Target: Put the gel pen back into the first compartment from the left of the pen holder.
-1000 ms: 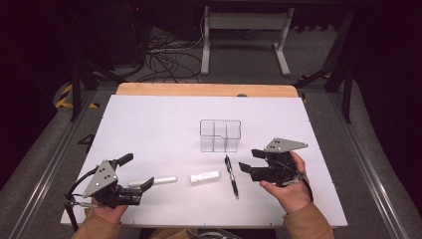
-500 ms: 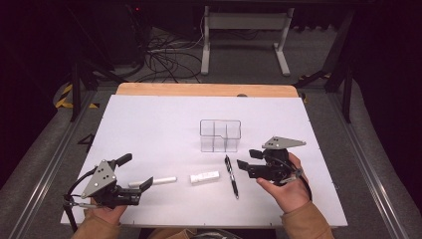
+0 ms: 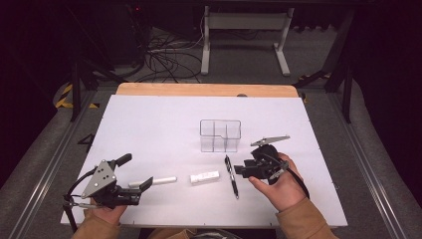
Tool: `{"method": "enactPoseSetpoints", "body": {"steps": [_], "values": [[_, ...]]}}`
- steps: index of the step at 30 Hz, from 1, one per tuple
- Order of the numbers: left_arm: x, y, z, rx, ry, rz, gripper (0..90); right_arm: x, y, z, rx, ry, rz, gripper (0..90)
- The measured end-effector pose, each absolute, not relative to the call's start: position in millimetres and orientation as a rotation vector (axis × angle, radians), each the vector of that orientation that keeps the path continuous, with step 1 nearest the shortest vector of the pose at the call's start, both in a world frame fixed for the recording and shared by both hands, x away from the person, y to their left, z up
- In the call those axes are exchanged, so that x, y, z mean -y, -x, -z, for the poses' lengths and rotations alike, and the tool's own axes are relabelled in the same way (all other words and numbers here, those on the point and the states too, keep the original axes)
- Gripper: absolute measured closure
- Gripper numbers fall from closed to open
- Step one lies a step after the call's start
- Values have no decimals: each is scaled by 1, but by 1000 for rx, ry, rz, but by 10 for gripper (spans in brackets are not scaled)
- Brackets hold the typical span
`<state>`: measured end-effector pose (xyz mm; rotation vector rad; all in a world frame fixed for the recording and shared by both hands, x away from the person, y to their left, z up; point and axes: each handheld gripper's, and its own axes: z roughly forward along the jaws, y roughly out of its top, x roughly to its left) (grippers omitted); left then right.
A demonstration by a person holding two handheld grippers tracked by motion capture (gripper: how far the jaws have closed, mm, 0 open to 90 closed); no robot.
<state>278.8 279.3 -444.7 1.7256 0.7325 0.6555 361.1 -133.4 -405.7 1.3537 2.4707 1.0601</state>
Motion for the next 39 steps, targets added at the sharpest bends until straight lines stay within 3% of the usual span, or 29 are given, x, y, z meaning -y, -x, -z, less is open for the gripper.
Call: {"method": "enactPoseSetpoints", "body": {"steps": [39], "values": [[-279, -280, 445, -738, -1731, -661, 34, 103, -370, 431, -2533, -1671, -668, 558]]}}
